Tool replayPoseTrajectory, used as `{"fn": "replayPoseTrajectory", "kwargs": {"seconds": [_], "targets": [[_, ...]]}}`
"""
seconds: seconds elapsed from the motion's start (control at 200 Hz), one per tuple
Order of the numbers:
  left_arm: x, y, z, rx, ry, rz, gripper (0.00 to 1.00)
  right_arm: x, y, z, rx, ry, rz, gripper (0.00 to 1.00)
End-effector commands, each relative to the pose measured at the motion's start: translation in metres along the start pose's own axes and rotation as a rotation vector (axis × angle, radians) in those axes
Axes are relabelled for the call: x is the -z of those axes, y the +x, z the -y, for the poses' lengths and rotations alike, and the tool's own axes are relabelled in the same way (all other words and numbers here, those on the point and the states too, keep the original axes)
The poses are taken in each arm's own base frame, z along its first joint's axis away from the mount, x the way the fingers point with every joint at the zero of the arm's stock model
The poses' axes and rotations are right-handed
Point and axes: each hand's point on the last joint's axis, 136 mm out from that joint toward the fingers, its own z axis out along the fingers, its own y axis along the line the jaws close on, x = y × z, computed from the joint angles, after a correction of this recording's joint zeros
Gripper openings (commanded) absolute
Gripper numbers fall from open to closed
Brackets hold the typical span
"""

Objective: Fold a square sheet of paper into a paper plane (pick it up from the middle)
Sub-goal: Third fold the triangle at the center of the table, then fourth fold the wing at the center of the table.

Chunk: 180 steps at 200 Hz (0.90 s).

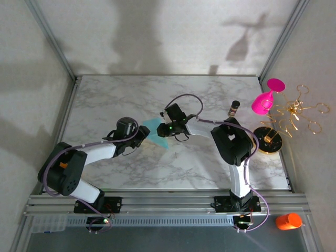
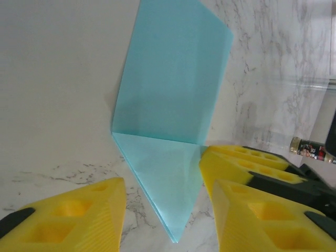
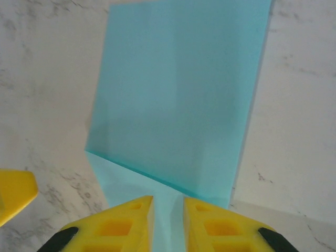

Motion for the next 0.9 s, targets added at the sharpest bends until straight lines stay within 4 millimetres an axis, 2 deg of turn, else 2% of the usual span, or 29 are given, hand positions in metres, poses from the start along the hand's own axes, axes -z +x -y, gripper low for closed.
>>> {"fn": "replayPoseTrajectory", "kwargs": {"seconds": [0.0, 0.235, 0.35, 0.446, 0.456, 0.476, 0.636, 0.771, 0.896], "targets": [[-0.005, 0.003, 0.005, 0.014, 0.019, -0.013, 0.43, -0.007, 0.006, 0.014, -0.026, 0.046, -0.029, 0.22], [-0.012, 0.001, -0.015, 0.027, -0.06, -0.001, 0.34, -0.015, 0.023, 0.027, -0.064, 0.082, -0.07, 0.2], [-0.016, 0.002, -0.013, 0.028, -0.051, -0.009, 0.36, -0.017, 0.03, 0.03, -0.072, 0.085, -0.085, 0.19], [-0.019, 0.001, -0.012, 0.032, -0.048, -0.009, 0.3, -0.018, 0.032, 0.031, -0.072, 0.086, -0.088, 0.19], [-0.019, 0.001, -0.012, 0.032, -0.049, -0.008, 0.3, -0.015, 0.028, 0.039, -0.088, 0.093, -0.08, 0.19], [-0.02, 0.0, -0.013, 0.032, -0.053, -0.007, 0.29, -0.015, 0.027, 0.041, -0.093, 0.094, -0.079, 0.19], [-0.025, -0.004, -0.013, 0.028, -0.065, 0.003, 0.27, -0.015, 0.028, 0.041, -0.095, 0.087, -0.08, 0.16], [-0.029, -0.005, -0.011, 0.019, -0.068, 0.002, 0.21, -0.015, 0.03, 0.041, -0.092, 0.085, -0.084, 0.14], [-0.033, -0.007, -0.012, 0.014, -0.077, 0.001, 0.21, -0.016, 0.032, 0.042, -0.09, 0.088, -0.091, 0.14]]}}
